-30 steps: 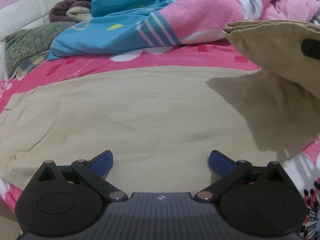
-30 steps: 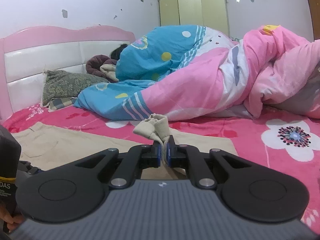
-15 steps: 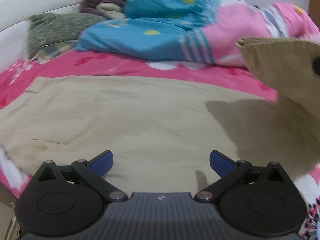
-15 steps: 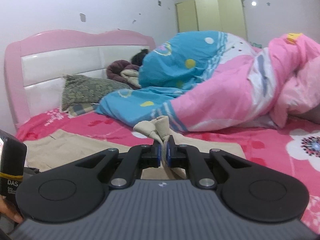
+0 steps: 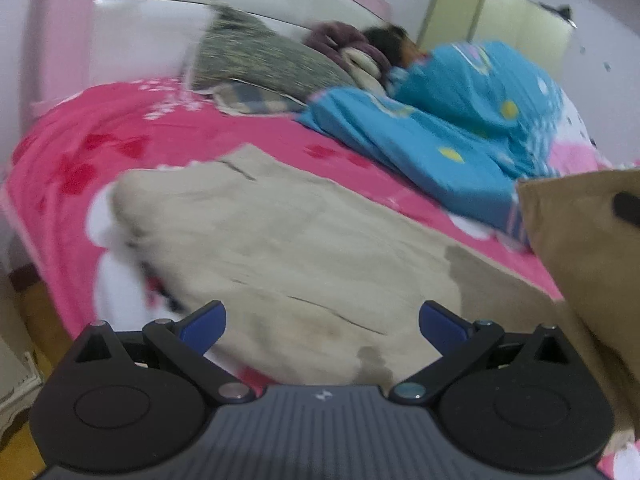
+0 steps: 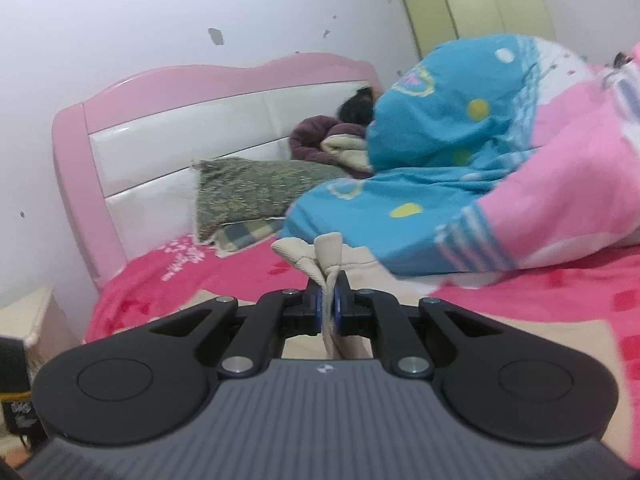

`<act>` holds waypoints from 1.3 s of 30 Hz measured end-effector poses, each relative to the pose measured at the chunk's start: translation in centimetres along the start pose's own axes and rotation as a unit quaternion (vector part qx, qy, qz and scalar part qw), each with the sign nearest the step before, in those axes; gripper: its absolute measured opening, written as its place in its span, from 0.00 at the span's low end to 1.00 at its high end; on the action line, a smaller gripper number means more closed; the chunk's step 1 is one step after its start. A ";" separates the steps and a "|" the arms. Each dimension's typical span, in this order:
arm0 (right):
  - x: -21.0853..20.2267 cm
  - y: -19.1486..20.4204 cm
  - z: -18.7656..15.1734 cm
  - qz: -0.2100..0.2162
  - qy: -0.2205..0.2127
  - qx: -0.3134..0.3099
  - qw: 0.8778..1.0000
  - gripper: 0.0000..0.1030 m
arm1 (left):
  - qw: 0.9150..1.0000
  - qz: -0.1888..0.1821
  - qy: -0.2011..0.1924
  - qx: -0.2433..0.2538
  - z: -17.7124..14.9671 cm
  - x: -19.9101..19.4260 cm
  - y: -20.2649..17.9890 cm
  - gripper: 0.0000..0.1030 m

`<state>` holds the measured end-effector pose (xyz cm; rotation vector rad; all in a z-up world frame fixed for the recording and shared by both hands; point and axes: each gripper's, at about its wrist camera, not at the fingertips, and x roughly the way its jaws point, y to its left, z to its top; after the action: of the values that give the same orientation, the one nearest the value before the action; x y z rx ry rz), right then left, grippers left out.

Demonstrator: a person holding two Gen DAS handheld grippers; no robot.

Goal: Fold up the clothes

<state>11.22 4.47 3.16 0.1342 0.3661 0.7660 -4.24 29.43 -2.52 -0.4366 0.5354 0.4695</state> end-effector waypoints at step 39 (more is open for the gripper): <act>19.8 21.4 -8.8 0.164 0.140 -0.191 0.958 0.09 | 0.962 -0.005 -0.068 -0.264 -0.6 -0.4 17.3 0.96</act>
<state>7.10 33.46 -5.14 -0.2881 0.4631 1.1751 -13.93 42.95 -7.40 -0.9110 0.2665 0.6284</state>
